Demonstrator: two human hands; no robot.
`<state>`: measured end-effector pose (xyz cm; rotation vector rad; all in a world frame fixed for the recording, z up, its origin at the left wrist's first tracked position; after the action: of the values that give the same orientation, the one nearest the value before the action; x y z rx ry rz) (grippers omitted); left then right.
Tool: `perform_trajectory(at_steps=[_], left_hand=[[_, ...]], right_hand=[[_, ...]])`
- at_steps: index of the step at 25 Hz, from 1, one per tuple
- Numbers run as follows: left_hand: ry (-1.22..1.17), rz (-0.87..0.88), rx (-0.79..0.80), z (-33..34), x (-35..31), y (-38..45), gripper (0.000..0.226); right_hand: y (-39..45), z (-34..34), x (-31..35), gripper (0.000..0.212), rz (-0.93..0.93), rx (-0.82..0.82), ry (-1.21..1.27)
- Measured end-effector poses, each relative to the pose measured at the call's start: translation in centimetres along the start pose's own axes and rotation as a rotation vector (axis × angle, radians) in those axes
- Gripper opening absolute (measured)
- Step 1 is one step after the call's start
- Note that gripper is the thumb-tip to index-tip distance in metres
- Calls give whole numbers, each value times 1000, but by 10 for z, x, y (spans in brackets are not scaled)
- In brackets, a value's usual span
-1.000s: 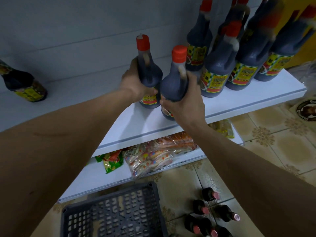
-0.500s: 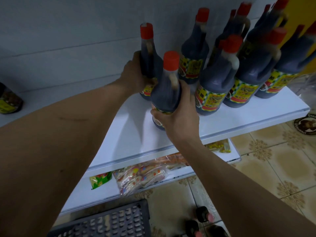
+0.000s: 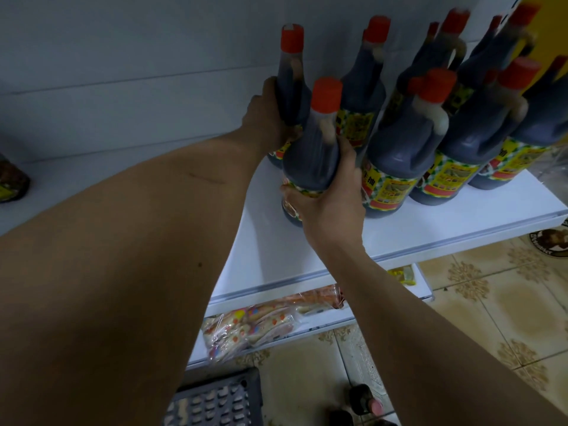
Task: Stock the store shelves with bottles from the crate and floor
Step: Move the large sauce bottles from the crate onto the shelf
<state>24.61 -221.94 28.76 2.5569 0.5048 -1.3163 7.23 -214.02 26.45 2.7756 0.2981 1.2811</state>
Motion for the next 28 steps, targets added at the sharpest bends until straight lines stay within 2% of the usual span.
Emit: perform_trajectory(at_steps=[4,7,14,17,18,19,21,22,25,28], left_hand=[[-121,-43,80,-1,8,-11,92],[-181,-94,72,-13,21,-29,83],[74,-174,22,-53,57,-106,64],[164,-158,-18,-68,74,-158,59],[141,-125,-56,-73,79,-180,56],[83,-83,-108,-78,84,-204,53],[-23,5,-236,-96,101,-263,46],[-32,41,-278,-106,110,-289,43],[43,46,-340,-150,158,-367,40],[67,-84,-428,-200,209,-439,41]], right_hand=[[1,4,-1,101,17,-11,15],[2,4,0,101,2,-12,33],[3,0,5,102,75,82,-52],[-35,2,2,109,245,70,27],[-60,5,2,99,293,26,18],[-87,8,5,79,301,-39,1],[-145,27,26,34,218,-148,36],[-170,41,40,23,161,-131,68],[-242,102,91,16,-40,185,70],[-303,146,137,13,-251,427,-1]])
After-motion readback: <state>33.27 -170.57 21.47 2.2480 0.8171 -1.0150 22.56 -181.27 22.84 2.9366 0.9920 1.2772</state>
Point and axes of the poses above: each hand's wrist, its own y-axis towards the middle knuckle, its own z-axis out of the palm, x = y × z, the point moved 5 cm from there along y, towards the middle knuckle, and after that the axes turned 13 degrees about -y, right-handed, at the moved point
